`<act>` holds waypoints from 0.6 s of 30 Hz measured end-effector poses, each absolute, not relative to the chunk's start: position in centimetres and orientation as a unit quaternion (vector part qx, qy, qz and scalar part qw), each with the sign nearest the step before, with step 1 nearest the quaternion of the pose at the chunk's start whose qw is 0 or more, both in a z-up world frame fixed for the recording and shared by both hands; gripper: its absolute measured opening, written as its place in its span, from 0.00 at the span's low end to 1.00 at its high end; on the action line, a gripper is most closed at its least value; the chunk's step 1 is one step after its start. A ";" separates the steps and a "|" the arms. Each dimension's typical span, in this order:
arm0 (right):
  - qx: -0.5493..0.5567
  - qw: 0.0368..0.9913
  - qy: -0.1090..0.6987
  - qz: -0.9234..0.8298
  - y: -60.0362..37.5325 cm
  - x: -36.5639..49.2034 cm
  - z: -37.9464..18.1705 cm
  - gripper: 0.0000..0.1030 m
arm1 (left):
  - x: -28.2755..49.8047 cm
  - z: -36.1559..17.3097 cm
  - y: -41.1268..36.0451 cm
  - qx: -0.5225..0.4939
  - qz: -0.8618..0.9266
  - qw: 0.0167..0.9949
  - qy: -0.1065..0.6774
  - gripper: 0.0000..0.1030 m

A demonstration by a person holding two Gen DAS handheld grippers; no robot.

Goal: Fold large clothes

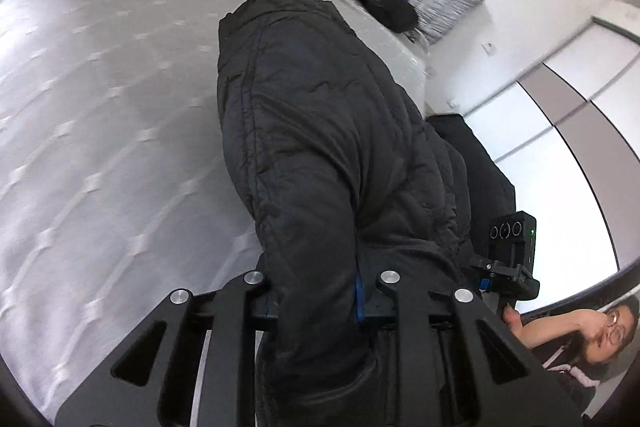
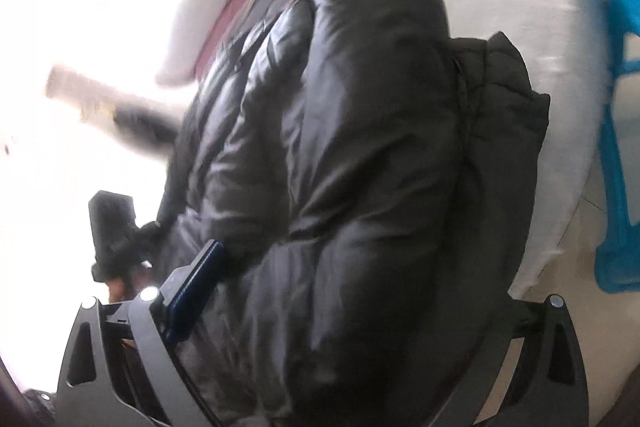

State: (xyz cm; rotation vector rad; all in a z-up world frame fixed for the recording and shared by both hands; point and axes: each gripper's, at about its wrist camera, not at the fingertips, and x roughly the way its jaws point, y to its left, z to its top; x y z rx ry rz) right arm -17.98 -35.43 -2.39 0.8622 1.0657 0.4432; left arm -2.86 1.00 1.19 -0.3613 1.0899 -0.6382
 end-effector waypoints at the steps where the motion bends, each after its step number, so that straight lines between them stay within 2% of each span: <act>1: 0.389 0.746 0.497 0.212 -34.4 -17.5 -2.5 0.92 | -3.1 1.3 2.3 -0.171 -0.288 0.794 0.508 0.20; 6: 0.332 0.730 0.548 0.238 -29.0 -14.9 -3.2 0.92 | -4.2 -0.1 9.5 -0.182 -0.238 0.794 0.529 0.24; 10: 0.342 0.756 0.519 0.205 -30.2 -14.4 -1.1 0.92 | -4.7 -1.4 12.8 -0.212 -0.222 0.795 0.524 0.29; 15: 0.308 0.791 0.488 0.201 -28.8 -12.1 3.1 0.93 | -4.3 -1.7 13.8 -0.229 -0.217 0.807 0.499 0.32; 18: 0.220 0.802 0.524 0.186 -24.6 -9.7 3.1 0.93 | -4.1 -1.8 13.5 -0.222 -0.216 0.813 0.492 0.35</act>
